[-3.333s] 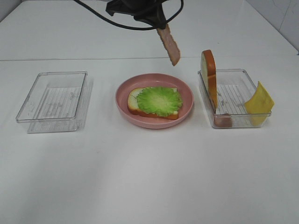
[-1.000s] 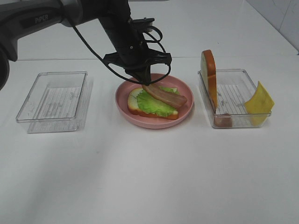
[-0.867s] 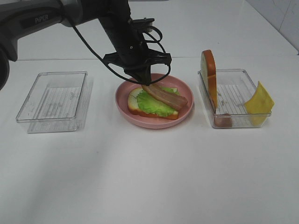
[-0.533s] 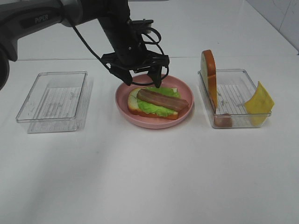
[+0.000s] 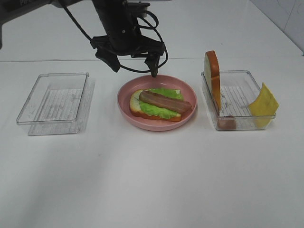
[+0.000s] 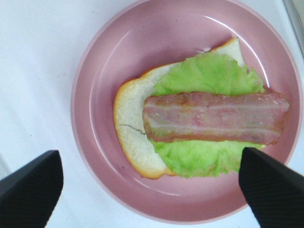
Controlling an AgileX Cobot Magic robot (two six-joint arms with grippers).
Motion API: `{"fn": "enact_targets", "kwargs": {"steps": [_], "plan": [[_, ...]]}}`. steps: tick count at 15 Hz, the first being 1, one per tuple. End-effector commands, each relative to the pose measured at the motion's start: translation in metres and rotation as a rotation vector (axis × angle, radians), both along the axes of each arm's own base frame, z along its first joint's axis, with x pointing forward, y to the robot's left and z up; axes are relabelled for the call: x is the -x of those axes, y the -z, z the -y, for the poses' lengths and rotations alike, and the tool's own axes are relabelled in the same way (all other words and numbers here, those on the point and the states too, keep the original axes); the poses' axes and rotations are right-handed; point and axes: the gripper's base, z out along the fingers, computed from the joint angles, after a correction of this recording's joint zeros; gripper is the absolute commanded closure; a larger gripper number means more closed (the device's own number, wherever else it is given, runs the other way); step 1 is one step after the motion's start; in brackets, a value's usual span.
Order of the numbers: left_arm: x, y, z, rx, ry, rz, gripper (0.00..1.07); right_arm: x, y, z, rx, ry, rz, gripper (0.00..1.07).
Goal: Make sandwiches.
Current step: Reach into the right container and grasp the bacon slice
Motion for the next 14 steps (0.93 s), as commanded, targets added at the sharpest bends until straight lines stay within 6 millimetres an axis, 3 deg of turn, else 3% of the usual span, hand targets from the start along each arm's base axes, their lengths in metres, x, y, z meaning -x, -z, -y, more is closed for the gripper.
{"fn": "enact_targets", "kwargs": {"steps": [1, 3, 4, 7, 8, 10, 11, 13, 14], "plan": [[0.01, -0.021, -0.007, -0.041, -0.002, -0.023, 0.14, 0.003, 0.0, 0.0, 0.003, 0.002, 0.033, 0.08], [0.011, -0.031, -0.014, -0.039, -0.015, -0.035, 0.14, 0.003, 0.0, 0.0, 0.003, 0.002, 0.033, 0.08], [0.014, -0.051, -0.021, 0.008, -0.028, -0.016, 0.14, 0.003, 0.0, 0.0, 0.003, 0.002, 0.033, 0.08], [0.019, -0.075, -0.029, 0.015, -0.036, 0.027, 0.14, 0.003, 0.0, 0.0, 0.003, 0.002, 0.033, 0.08], [0.031, -0.093, -0.044, -0.034, -0.046, 0.057, 0.14, 0.003, 0.0, 0.0, 0.003, 0.002, 0.033, 0.08], [0.044, -0.102, -0.059, -0.079, -0.05, 0.058, 0.14, 0.003, 0.0, 0.0, 0.003, 0.002, 0.033, 0.08], [0.053, -0.109, -0.075, -0.11, -0.059, 0.058, 0.14, 0.003, 0.0, 0.0, 0.003, 0.002, 0.033, 0.08], [0.077, -0.124, -0.125, -0.163, -0.14, 0.043, 0.14, 0.003, 0.0, 0.0, 0.003, 0.002, 0.033, 0.08], [0.081, -0.126, -0.135, -0.166, -0.158, 0.038, 0.14, 0.003, 0.0, 0.0, 0.003, 0.002, 0.033, 0.08]]}}
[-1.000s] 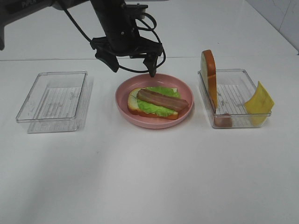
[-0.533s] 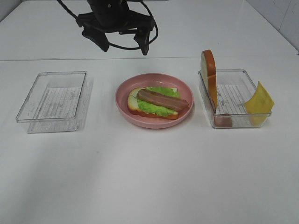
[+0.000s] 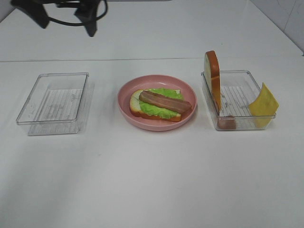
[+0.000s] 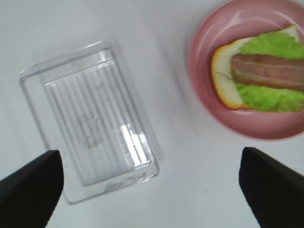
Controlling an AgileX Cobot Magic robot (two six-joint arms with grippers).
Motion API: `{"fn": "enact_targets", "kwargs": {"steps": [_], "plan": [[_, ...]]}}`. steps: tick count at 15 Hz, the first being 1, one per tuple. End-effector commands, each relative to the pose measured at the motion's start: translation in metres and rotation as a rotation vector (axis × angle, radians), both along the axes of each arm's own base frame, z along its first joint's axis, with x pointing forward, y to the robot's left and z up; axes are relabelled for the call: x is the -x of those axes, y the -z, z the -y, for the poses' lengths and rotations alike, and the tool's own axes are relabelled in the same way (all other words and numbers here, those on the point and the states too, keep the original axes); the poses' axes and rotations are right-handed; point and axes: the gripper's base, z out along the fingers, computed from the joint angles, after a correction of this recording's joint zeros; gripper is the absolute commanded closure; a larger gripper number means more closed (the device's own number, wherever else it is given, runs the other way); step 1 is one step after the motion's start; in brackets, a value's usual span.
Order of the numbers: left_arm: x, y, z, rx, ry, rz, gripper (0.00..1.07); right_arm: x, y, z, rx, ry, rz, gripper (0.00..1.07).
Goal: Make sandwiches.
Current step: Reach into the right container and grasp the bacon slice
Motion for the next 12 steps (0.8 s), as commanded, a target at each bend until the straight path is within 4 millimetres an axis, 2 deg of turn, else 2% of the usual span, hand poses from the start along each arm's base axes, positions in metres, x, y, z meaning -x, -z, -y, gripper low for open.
{"fn": "enact_targets", "kwargs": {"steps": [1, 2, 3, 6, 7, 10, 11, 12], "plan": [[0.028, -0.005, -0.041, -0.053, -0.079, -0.108, 0.14, 0.003, 0.0, 0.0, 0.004, 0.002, 0.033, 0.08], [0.042, -0.007, -0.064, -0.066, -0.13, -0.119, 0.14, 0.003, 0.0, 0.0, 0.004, 0.002, 0.033, 0.08], [0.063, -0.011, -0.095, -0.087, -0.189, -0.123, 0.14, 0.003, 0.0, 0.0, 0.004, 0.002, 0.033, 0.08], [0.106, -0.007, -0.143, -0.101, -0.292, -0.155, 0.14, 0.003, 0.0, 0.0, 0.004, 0.002, 0.033, 0.08], [0.135, -0.009, -0.161, -0.089, -0.357, -0.108, 0.14, 0.003, 0.0, 0.0, 0.004, 0.002, 0.033, 0.08], [0.176, -0.011, -0.164, -0.067, -0.376, -0.006, 0.14, 0.003, 0.0, 0.0, 0.004, 0.002, 0.033, 0.08], [0.205, -0.013, -0.162, -0.061, -0.382, 0.028, 0.14, 0.003, 0.0, 0.0, 0.004, 0.002, 0.033, 0.08], [0.221, -0.013, -0.161, -0.059, -0.382, 0.05, 0.14, 0.003, 0.0, 0.0, 0.004, 0.002, 0.033, 0.08]]}}
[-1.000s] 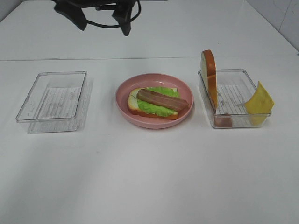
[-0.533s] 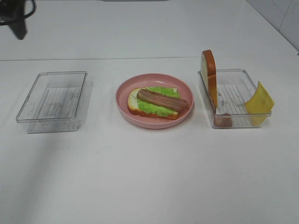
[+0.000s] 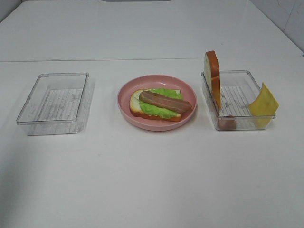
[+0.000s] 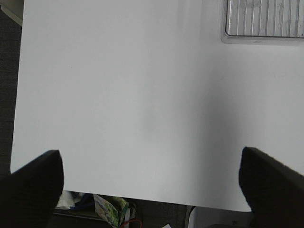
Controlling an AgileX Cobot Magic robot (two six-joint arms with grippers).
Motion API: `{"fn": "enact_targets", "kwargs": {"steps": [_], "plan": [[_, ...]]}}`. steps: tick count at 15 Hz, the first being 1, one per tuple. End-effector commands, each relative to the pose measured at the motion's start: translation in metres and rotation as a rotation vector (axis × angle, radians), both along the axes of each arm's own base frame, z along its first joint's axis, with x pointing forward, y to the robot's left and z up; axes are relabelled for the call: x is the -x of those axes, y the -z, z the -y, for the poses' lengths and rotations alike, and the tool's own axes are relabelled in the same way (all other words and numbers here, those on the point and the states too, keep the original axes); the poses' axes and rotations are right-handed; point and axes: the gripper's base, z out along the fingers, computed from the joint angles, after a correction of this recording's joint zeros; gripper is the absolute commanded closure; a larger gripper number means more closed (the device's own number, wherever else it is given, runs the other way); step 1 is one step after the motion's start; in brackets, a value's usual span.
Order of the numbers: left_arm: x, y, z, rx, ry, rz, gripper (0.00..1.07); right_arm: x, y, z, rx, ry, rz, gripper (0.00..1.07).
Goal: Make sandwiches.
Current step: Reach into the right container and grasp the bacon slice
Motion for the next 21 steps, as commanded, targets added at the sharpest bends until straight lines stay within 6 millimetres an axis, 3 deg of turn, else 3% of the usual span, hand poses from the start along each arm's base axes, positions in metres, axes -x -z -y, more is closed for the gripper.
{"fn": "enact_targets", "kwargs": {"steps": [1, 2, 3, 6, 7, 10, 14, 16, 21], "plan": [[0.038, 0.003, 0.002, 0.004, -0.003, 0.056, 0.14, 0.003, 0.0, 0.0, 0.004, 0.002, 0.033, 0.08], [0.047, 0.002, 0.003, 0.006, -0.003, 0.077, 0.14, 0.003, 0.0, 0.0, 0.004, 0.002, 0.033, 0.08], [0.081, 0.001, 0.006, 0.007, -0.005, 0.166, 0.14, 0.003, 0.0, 0.0, 0.004, 0.002, 0.033, 0.08], [0.119, 0.007, 0.008, 0.014, -0.023, 0.279, 0.14, 0.003, 0.0, 0.0, 0.004, 0.002, 0.033, 0.08], [0.143, 0.012, 0.01, 0.009, -0.02, 0.359, 0.14, 0.003, 0.0, 0.0, 0.004, 0.002, 0.033, 0.08], [0.179, 0.028, 0.013, 0.006, -0.001, 0.522, 0.14, 0.003, 0.0, 0.0, 0.004, 0.002, 0.033, 0.08], [0.207, 0.053, 0.021, 0.021, 0.059, 0.74, 0.14, 0.003, 0.0, 0.0, 0.004, 0.002, 0.033, 0.08], [0.2, 0.065, 0.023, 0.053, 0.078, 0.682, 0.14, 0.003, 0.0, 0.0, 0.004, 0.002, 0.033, 0.08], [0.199, 0.066, 0.025, 0.051, 0.112, 0.689, 0.14, 0.003, 0.0, 0.0, 0.002, 0.001, 0.033, 0.08]]}}
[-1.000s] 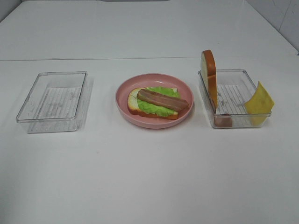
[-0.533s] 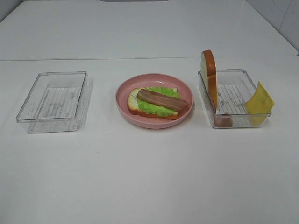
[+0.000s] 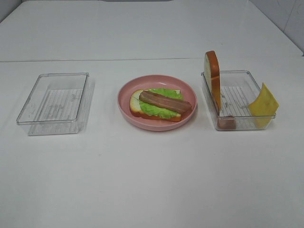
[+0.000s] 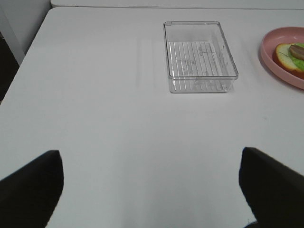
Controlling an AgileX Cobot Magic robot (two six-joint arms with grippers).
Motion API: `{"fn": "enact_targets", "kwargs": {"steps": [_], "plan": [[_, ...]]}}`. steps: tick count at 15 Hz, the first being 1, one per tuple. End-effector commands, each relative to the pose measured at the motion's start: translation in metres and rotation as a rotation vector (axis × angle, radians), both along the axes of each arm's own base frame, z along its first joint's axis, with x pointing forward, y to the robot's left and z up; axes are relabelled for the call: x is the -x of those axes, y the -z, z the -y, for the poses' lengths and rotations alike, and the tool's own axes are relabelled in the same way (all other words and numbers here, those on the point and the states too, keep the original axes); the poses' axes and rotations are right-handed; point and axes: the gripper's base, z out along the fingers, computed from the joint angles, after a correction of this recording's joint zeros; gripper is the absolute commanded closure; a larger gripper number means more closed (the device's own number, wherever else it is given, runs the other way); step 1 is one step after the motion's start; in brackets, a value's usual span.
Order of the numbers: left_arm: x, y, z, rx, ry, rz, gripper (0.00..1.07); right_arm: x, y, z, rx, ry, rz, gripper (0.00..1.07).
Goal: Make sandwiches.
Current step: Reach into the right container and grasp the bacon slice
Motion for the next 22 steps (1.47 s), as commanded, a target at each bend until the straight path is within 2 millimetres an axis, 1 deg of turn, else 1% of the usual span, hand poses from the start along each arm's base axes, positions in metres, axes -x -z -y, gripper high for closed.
{"fn": "enact_targets", "kwargs": {"steps": [1, 22], "plan": [[0.0019, -0.001, 0.0009, 0.004, 0.006, 0.035, 0.14, 0.0034, 0.0005, 0.0002, 0.003, 0.002, 0.033, 0.08], [0.0019, -0.0011, 0.0009, 0.004, 0.006, 0.036, 0.15, 0.0026, 0.0004, 0.0005, 0.004, 0.006, 0.027, 0.08]]}}
